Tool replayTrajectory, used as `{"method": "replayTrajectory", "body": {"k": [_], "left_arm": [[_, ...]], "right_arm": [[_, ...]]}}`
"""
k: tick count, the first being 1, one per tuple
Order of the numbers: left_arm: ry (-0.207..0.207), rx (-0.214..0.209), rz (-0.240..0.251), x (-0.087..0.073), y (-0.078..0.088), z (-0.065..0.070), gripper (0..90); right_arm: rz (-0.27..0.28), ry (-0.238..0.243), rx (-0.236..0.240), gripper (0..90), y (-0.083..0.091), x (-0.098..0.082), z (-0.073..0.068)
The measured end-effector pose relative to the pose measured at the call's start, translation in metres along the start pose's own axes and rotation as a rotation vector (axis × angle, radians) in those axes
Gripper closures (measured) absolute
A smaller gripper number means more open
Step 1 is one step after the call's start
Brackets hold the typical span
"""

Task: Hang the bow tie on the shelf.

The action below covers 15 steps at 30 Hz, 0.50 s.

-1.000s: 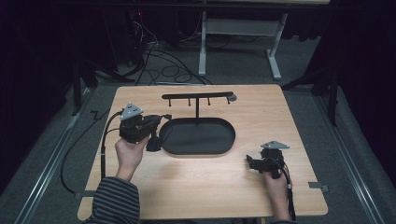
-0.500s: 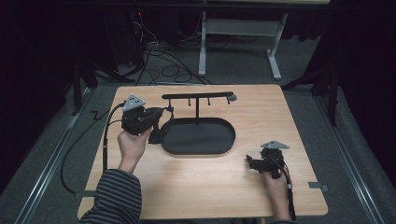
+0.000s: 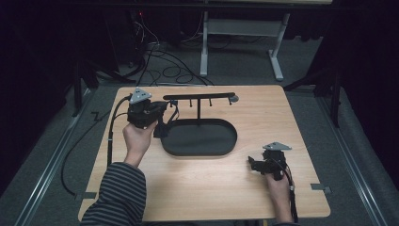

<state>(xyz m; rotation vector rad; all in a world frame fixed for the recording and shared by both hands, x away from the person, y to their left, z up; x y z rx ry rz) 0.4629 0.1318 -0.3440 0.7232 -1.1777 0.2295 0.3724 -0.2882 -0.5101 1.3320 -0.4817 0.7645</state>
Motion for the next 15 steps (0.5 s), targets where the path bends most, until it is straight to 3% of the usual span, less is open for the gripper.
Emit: {"method": "replayTrajectory", "body": {"k": [9,15], "left_arm": [[-0.011,0.033,-0.009,0.001,-0.009,-0.006,87.4],[-0.004,0.034,-0.009,0.001,-0.013,-0.008,87.1]], "right_arm": [[0.000,0.001,0.001,17.5,0.000,0.000,0.000],[0.000,0.001,0.001,17.5,0.000,0.000,0.000]]}}
Point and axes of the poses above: each handheld gripper's, and its own axes: y roughly backward along the jaws, x roughly out of its top, z roughly to its right, the point moved 1 cm from there along -y, roughly forward along the jaws, and after that the axes turned 15 degrees about -x, right-handed, at the moved point
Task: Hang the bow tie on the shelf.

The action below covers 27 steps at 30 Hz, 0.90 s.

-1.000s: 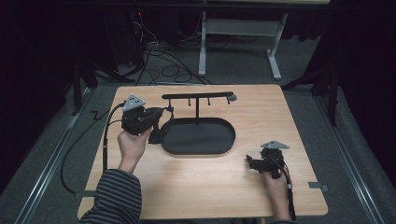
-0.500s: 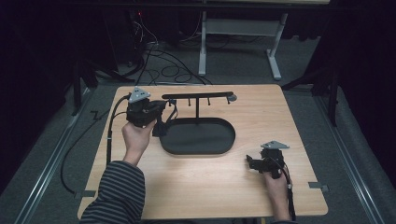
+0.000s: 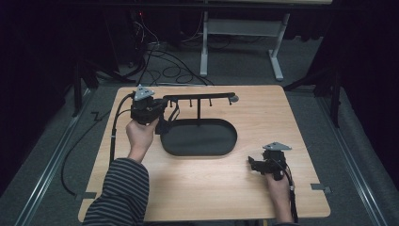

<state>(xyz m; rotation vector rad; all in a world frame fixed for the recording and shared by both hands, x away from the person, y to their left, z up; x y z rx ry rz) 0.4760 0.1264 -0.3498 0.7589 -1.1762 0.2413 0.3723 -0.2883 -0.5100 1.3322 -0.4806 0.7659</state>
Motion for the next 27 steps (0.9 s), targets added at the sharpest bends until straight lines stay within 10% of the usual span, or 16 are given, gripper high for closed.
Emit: {"method": "replayTrajectory", "body": {"k": [27], "left_arm": [[-0.004,-0.022,-0.014,-0.0012,0.0030,0.0023,75.7]], "right_arm": [[0.001,0.000,0.002,17.5,0.0002,-0.0001,0.0000]]}}
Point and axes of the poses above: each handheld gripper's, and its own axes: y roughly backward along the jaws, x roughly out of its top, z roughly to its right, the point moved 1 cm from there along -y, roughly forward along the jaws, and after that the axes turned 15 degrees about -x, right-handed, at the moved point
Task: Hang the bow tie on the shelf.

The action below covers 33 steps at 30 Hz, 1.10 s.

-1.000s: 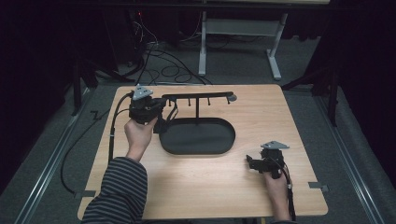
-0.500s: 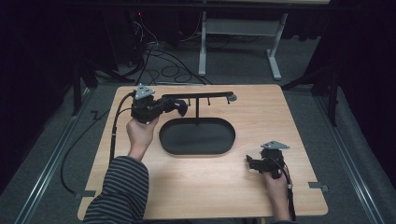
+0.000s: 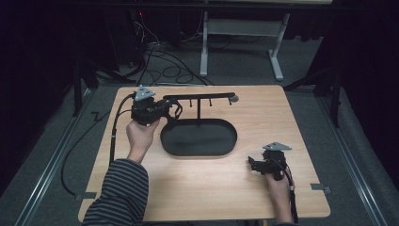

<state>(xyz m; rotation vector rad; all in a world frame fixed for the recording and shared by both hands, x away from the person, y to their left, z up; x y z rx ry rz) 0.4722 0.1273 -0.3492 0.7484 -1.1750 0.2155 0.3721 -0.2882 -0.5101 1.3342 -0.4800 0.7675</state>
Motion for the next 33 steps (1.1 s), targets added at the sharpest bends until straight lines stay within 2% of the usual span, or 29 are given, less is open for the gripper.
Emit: {"method": "replayTrajectory", "body": {"k": [6,13,17,33], "left_arm": [[0.025,-0.010,0.005,-0.003,0.005,-0.003,70.1],[0.029,-0.011,-0.003,-0.007,0.011,-0.003,65.2],[0.029,-0.006,-0.029,-0.009,0.014,-0.004,61.7],[0.039,-0.017,-0.021,-0.020,0.035,-0.002,54.2]], "right_arm": [[0.000,0.000,0.000,17.5,0.000,0.000,0.000],[0.000,-0.001,0.000,17.5,0.000,0.000,0.000],[0.000,0.000,0.000,17.5,0.000,0.000,0.000],[0.000,0.000,0.000,17.5,0.000,0.000,0.000]]}}
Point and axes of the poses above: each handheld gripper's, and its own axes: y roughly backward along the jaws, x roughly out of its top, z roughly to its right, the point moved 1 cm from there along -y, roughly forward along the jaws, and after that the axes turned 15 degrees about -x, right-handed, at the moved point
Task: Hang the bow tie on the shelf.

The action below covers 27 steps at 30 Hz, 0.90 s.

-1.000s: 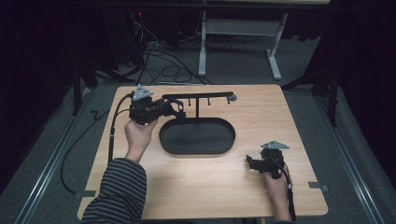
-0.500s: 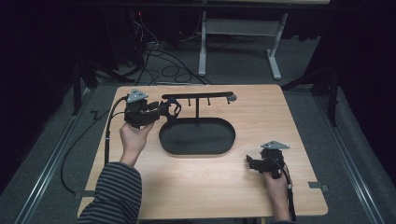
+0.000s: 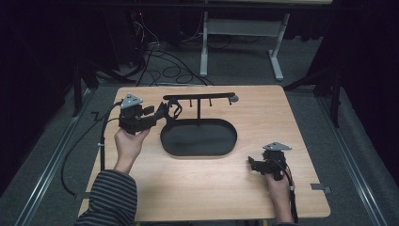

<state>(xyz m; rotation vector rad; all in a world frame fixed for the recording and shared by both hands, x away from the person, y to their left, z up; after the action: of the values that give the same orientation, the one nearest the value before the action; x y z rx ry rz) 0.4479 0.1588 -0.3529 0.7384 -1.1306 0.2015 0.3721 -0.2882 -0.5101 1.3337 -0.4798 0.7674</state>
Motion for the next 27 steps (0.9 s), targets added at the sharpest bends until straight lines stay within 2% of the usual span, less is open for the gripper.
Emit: {"method": "replayTrajectory", "body": {"k": [15,19,27], "left_arm": [[0.017,-0.009,-0.005,-0.015,0.015,0.001,50.4],[0.047,-0.037,0.008,-0.019,0.018,-0.001,49.4],[0.055,-0.037,0.009,-0.026,0.023,-0.001,48.8]], "right_arm": [[0.000,0.000,0.000,17.5,0.000,0.000,0.000],[0.000,0.000,0.000,17.5,0.000,0.000,0.000],[0.000,0.000,0.000,17.5,0.000,0.000,0.000]]}}
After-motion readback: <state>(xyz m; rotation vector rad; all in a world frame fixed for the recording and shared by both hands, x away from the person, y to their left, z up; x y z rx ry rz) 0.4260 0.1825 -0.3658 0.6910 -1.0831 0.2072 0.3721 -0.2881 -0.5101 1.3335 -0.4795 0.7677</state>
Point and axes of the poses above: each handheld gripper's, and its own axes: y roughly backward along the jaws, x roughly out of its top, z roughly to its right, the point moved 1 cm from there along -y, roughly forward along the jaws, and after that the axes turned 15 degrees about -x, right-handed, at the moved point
